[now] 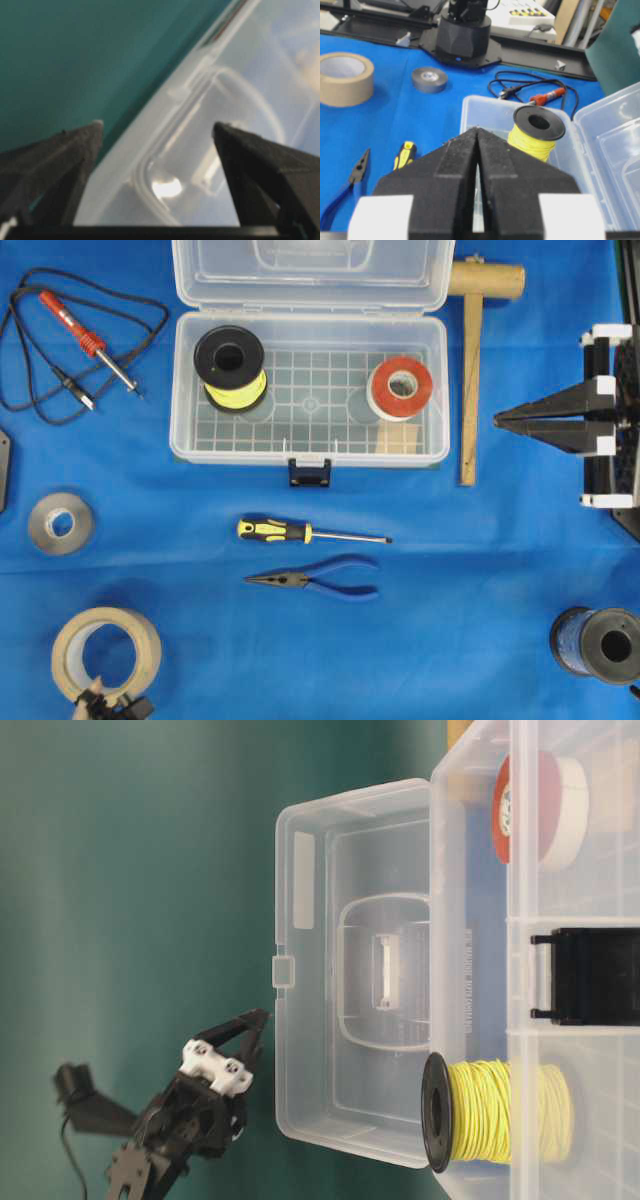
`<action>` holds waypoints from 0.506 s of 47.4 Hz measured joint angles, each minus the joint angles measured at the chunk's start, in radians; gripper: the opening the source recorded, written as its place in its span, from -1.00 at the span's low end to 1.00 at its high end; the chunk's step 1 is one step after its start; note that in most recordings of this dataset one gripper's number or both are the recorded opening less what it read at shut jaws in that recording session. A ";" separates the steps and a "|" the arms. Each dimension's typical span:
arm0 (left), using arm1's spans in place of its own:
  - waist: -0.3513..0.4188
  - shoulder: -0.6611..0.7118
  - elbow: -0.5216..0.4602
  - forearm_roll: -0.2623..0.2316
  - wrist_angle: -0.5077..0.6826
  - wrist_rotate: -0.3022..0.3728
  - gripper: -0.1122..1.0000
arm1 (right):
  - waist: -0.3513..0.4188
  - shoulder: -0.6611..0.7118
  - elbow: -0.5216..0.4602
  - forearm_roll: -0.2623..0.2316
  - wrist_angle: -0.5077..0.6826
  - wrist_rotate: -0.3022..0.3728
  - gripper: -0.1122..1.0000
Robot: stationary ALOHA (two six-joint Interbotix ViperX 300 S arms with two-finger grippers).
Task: Close the tool box with the left arm.
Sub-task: 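Move the left gripper up and over toward the raised clear lid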
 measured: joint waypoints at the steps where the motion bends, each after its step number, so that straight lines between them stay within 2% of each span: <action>1: 0.003 0.008 -0.012 0.000 0.018 0.006 0.89 | 0.000 0.005 0.000 -0.002 0.000 0.000 -0.81; 13: 0.014 0.091 -0.129 0.000 0.265 0.023 0.89 | 0.000 0.020 0.000 -0.002 0.000 0.000 -0.81; 24: -0.017 0.100 -0.163 0.003 0.360 0.026 0.89 | 0.000 0.025 0.002 -0.002 0.000 -0.002 -0.81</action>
